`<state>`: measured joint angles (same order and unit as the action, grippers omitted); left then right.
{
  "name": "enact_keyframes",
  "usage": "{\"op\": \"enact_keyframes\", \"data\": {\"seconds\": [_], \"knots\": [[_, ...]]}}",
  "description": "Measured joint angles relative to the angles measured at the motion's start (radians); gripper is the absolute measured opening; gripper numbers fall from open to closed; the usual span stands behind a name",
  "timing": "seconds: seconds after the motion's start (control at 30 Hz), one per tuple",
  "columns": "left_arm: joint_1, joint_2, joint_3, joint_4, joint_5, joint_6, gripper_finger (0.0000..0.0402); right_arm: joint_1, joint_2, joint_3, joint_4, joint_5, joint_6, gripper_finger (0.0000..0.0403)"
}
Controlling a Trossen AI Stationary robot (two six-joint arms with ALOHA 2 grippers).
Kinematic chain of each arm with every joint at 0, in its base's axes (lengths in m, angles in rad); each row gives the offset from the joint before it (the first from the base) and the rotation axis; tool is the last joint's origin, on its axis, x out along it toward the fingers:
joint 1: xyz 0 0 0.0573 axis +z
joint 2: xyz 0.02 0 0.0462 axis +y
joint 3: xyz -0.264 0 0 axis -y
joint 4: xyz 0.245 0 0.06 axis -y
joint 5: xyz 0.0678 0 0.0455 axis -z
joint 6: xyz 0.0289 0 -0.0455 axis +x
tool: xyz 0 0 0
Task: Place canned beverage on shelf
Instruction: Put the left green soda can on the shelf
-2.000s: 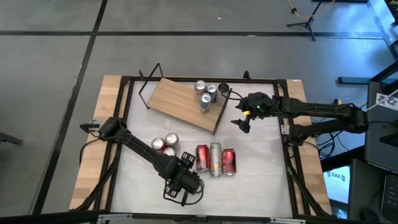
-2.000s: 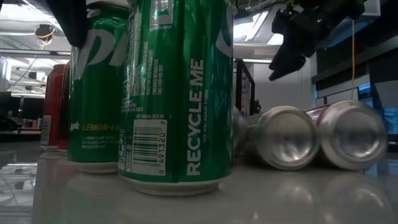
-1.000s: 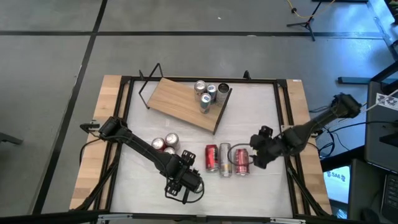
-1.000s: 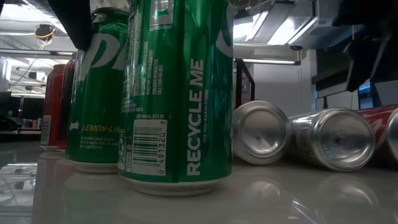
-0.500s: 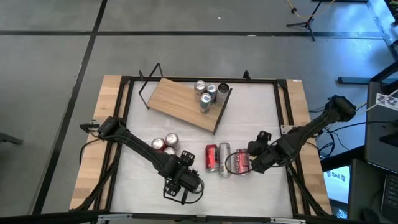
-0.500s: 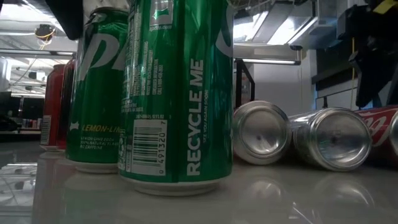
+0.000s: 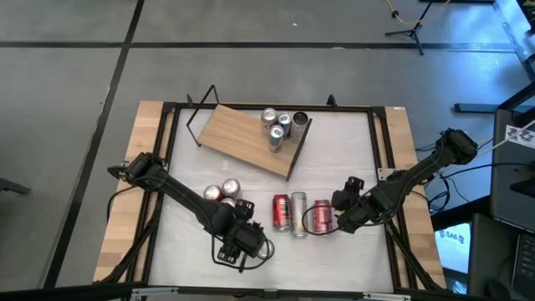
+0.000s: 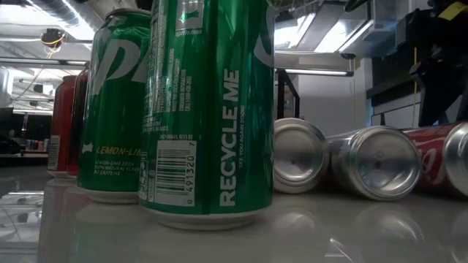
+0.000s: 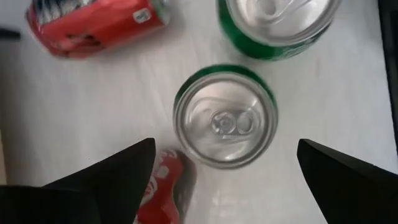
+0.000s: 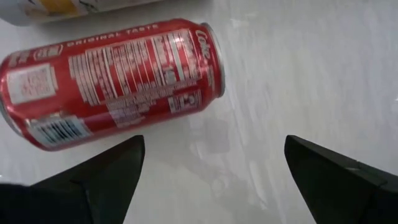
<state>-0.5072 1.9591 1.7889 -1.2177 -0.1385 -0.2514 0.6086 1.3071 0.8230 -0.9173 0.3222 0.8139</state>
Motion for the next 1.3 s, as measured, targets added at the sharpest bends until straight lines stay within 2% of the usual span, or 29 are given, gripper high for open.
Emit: {"op": "enact_keyframes", "data": {"seconds": [0.17, 0.53, 1.3], "knots": [[0.006, 0.000, 0.000, -0.003, 0.032, -0.106, 0.0380, 0.000, 0.000, 0.000, 0.002, 0.000, 0.000, 0.0381], [0.011, 0.001, 0.000, 0.015, 0.032, -0.297, 0.0379, 0.000, 0.000, 0.000, 0.008, 0.000, 0.000, 0.0381], [0.009, 0.018, 0.000, 0.033, -0.014, -0.400, 0.0379, 0.000, 0.000, 0.000, 0.010, 0.000, 0.000, 0.0381]]}}
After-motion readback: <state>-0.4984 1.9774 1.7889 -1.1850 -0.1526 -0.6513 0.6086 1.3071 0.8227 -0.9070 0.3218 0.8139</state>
